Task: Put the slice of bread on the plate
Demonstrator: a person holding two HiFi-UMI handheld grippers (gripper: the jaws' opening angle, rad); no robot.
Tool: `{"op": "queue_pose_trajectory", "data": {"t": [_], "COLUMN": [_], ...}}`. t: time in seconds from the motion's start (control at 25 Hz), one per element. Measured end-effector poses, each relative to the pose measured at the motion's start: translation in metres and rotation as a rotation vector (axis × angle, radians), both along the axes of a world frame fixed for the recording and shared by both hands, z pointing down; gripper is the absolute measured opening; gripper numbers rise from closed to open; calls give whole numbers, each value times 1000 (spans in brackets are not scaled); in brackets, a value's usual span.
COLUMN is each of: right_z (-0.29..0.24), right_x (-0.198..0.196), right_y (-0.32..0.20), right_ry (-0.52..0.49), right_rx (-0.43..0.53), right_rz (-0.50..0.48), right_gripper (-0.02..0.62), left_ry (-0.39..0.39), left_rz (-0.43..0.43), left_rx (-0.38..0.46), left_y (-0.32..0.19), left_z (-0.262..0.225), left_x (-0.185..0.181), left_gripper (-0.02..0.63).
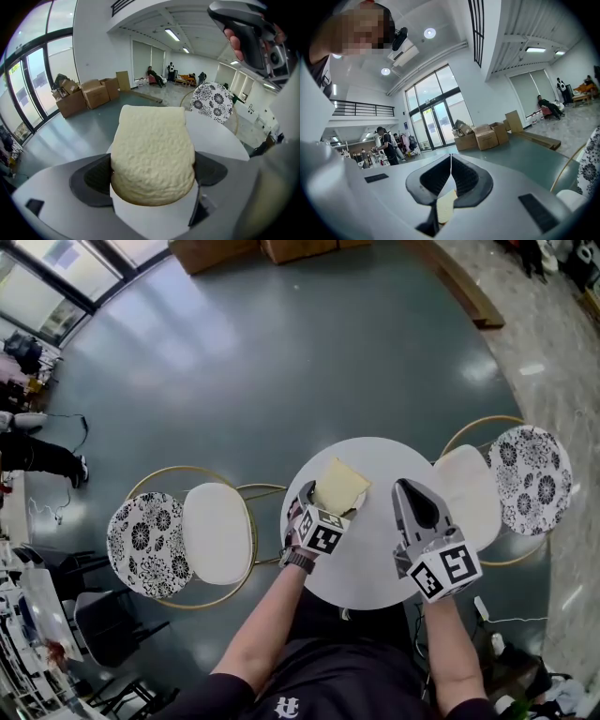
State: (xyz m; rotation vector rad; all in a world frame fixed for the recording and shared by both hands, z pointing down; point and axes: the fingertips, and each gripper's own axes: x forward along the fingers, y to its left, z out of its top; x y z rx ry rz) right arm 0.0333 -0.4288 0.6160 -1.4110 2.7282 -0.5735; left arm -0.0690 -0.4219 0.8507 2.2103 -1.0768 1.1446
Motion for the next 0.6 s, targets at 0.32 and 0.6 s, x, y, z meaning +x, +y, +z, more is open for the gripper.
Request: {"op": "queue_pose_trajectory", "data": {"t": [0.32, 0.6], "right_z": [10, 17], "right_x": [0, 1], "right_y": [1, 0], "right_ry": [-3, -5], "right_rx": [-11, -26], "right_rz": [-4, 5], "right_gripper": [6, 6], "left_ry": [-60, -71], "left_rz": [20, 39], "left_rx": [-40, -74], "left_y": [-1, -2], "left_z": [23, 37], "left_x": [-3, -4], "left_gripper": [523, 523]}}
